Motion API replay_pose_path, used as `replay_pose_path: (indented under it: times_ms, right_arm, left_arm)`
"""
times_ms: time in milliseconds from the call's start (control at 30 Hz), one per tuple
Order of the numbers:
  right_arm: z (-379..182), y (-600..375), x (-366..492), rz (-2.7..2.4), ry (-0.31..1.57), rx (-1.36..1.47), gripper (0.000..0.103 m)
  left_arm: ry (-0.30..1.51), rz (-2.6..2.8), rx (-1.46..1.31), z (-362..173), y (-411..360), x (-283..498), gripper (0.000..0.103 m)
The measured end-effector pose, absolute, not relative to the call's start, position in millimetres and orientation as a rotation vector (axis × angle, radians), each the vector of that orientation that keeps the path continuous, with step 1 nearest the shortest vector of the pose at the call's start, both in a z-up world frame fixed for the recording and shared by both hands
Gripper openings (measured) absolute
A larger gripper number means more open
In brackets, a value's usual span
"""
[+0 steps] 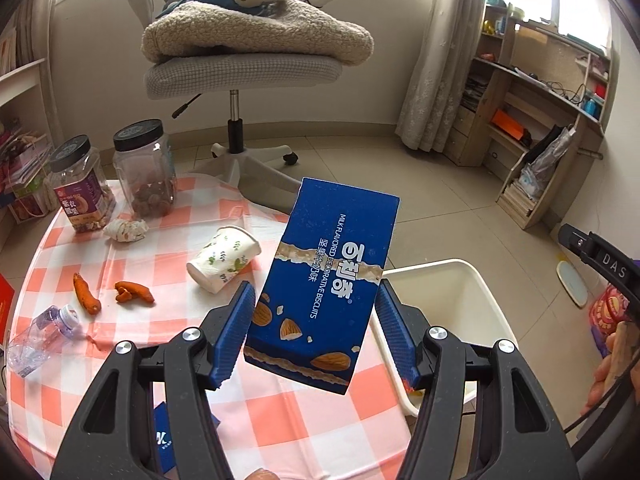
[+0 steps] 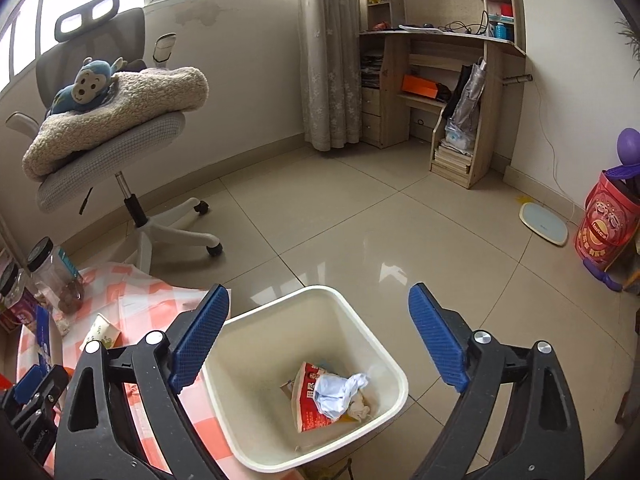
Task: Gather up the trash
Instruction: 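Carry the blue biscuit box over the bin and open the left tool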
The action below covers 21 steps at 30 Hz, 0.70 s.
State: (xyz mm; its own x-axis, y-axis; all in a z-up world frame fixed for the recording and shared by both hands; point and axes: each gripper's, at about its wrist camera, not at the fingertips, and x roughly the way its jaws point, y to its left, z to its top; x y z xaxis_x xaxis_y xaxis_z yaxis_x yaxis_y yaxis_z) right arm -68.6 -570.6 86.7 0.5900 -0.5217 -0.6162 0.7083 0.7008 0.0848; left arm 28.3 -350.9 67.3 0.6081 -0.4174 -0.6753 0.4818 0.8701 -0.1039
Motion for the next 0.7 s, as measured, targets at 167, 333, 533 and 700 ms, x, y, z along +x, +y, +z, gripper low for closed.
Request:
replay_pose_path:
  times_ms: [167,333,533,700]
  right_arm:
    - [86,-595,-89,-0.774,0.594,0.364,0.089]
    - [83,-612,-108,-0.807,0.597,0.375,0.089]
    - [82,-632,-129,-0.841,0.593,0.404,0.089]
    - [79,-642,-139,-0.871,0.597,0.403,0.089]
  left_arm:
    - [0.766,-0.579,0.136,58,-386,15,0.061]
    - [0.77,-0.634,0.179,51,-414,3,0.062]
    - [0.779,-0.687,0.213,43,-447,-6,0.062]
    - [0.78,-0.737,0.231,41,-470,-10,0.063]
